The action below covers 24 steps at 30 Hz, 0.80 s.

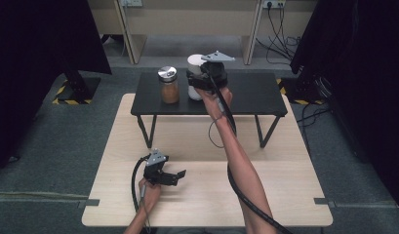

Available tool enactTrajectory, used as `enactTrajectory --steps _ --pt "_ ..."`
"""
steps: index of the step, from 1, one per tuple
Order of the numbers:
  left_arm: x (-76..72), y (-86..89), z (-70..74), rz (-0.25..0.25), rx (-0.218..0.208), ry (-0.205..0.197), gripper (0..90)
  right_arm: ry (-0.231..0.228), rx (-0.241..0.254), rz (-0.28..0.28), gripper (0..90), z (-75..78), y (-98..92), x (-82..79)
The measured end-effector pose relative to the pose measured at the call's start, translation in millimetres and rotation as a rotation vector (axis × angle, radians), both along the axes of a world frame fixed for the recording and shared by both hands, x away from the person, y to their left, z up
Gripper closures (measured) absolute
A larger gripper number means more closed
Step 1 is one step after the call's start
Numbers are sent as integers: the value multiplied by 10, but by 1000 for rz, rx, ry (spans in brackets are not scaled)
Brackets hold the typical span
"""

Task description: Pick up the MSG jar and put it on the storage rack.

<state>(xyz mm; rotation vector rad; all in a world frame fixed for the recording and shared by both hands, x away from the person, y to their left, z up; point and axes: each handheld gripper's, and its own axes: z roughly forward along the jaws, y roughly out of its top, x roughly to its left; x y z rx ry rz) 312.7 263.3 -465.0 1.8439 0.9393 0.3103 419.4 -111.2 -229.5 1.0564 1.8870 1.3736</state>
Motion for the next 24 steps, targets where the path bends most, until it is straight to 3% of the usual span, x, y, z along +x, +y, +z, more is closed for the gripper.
enactTrajectory --steps 10,15,18,24 --pt "-1 -2 0 -1 1 -1 6 16 -11 2 341 28 3 27" --pt "0 -3 1 0 2 0 6 60 -9 12 91 122 -14 69" --pt "0 -4 1 -1 3 -1 6 58 -18 19 21 149 -36 50" --pt "0 -3 0 0 1 0 6 55 -27 38 2 154 -116 14"
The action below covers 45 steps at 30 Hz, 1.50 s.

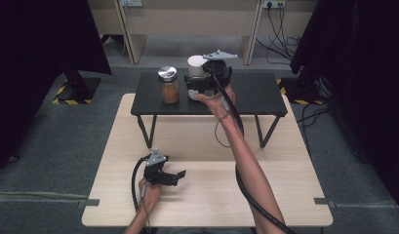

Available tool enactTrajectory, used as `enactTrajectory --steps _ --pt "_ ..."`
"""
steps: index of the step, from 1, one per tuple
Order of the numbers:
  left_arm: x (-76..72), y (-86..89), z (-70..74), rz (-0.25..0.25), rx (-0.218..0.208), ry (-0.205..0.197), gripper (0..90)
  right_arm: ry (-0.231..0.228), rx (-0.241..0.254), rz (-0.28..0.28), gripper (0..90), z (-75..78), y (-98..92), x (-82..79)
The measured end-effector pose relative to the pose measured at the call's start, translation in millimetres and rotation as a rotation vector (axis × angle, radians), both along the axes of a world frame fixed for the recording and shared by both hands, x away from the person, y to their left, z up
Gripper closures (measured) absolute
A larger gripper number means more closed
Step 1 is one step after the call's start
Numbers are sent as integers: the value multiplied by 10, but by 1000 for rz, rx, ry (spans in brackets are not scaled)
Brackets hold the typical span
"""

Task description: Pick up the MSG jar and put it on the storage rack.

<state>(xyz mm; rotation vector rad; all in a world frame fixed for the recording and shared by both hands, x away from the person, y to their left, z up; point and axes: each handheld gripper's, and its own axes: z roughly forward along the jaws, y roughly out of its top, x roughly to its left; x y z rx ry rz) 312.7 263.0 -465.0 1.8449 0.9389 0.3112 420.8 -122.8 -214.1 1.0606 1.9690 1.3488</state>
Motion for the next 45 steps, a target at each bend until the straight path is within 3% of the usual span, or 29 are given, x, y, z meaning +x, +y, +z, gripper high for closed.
enactTrajectory --steps 7,13,23,27,33,37,45 --pt "0 -2 5 -1 3 0 6 -30 17 70 2 -68 -244 -182" --pt "1 -3 5 1 3 1 6 -46 93 78 2 -247 -488 -401" --pt "-1 -5 2 2 3 -1 6 -70 114 205 4 -553 -753 -800" --pt "-1 -6 3 2 2 0 6 -60 159 264 5 -779 -910 -922" --pt "-1 -5 -1 4 -1 1 5 -51 103 274 6 -1094 -968 -1092" --pt "-1 -6 3 3 3 0 6 -36 94 290 6 -1331 -1006 -1185" --pt "-2 -8 4 3 4 1 5 24 79 284 6 -1806 -1039 -1212"
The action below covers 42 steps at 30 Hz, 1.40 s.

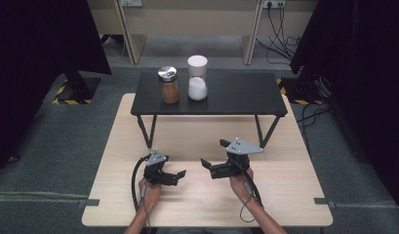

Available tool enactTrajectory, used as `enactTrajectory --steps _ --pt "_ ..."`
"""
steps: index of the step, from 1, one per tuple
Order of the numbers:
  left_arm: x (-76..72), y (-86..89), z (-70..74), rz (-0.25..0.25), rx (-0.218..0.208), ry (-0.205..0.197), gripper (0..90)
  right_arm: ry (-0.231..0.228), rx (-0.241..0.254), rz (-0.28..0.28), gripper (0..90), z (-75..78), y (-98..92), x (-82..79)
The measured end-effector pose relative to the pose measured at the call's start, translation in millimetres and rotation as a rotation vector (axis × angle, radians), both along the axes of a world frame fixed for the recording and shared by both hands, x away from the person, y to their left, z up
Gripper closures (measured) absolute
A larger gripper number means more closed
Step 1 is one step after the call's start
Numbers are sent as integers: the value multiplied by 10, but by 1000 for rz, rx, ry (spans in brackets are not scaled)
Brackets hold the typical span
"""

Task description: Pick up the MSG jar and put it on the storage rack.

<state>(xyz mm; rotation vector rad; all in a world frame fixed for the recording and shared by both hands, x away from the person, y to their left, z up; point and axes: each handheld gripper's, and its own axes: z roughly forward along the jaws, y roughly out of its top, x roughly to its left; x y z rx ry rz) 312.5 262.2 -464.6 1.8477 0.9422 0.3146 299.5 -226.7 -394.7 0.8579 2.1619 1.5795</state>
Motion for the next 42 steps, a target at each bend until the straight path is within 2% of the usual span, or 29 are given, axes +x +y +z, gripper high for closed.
enactTrajectory --steps 3,7,15,21,34,39,42 --pt "1 4 -2 1 -3 1 5 30 1 -10 6 -140 -14 27" --pt "2 7 -4 1 -5 1 6 42 -7 -22 6 -276 -17 37" --pt "2 8 -3 1 -4 1 6 37 -6 -28 6 -413 -56 22" --pt "3 10 -5 1 -6 2 5 62 -8 -38 6 -530 -74 15" --pt "5 11 -5 1 -7 3 6 74 -51 -69 8 -621 -44 -25" --pt "5 11 -6 0 -7 1 7 97 -60 -96 10 -666 -49 -63" --pt "8 12 -7 1 -8 2 7 78 -71 -92 11 -668 -30 -83"
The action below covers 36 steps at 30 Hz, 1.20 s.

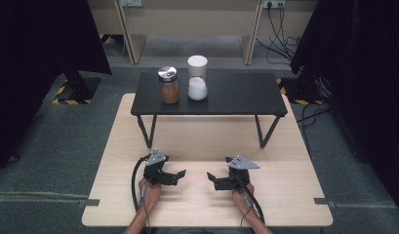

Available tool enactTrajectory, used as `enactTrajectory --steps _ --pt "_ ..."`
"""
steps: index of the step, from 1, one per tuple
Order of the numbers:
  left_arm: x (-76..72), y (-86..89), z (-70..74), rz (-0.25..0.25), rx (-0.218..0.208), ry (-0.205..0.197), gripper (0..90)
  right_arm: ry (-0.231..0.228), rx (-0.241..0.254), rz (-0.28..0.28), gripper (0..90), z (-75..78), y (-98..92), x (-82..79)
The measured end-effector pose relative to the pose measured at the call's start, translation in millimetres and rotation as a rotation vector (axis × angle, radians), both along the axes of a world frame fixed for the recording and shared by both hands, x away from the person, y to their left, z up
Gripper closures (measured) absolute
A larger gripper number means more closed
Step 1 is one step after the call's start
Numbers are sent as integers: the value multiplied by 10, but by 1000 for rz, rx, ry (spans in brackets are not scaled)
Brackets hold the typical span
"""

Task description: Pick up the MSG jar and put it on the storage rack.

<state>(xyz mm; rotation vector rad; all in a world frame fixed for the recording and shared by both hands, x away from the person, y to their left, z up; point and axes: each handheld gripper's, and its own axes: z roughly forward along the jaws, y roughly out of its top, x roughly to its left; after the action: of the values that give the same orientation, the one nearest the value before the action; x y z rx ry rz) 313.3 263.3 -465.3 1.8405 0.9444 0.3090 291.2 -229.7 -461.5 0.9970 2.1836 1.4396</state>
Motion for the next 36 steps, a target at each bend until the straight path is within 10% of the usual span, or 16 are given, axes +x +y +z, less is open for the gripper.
enactTrajectory --steps 36 --pt "2 -5 3 2 2 0 7 12 16 0 12 -14 -21 25"
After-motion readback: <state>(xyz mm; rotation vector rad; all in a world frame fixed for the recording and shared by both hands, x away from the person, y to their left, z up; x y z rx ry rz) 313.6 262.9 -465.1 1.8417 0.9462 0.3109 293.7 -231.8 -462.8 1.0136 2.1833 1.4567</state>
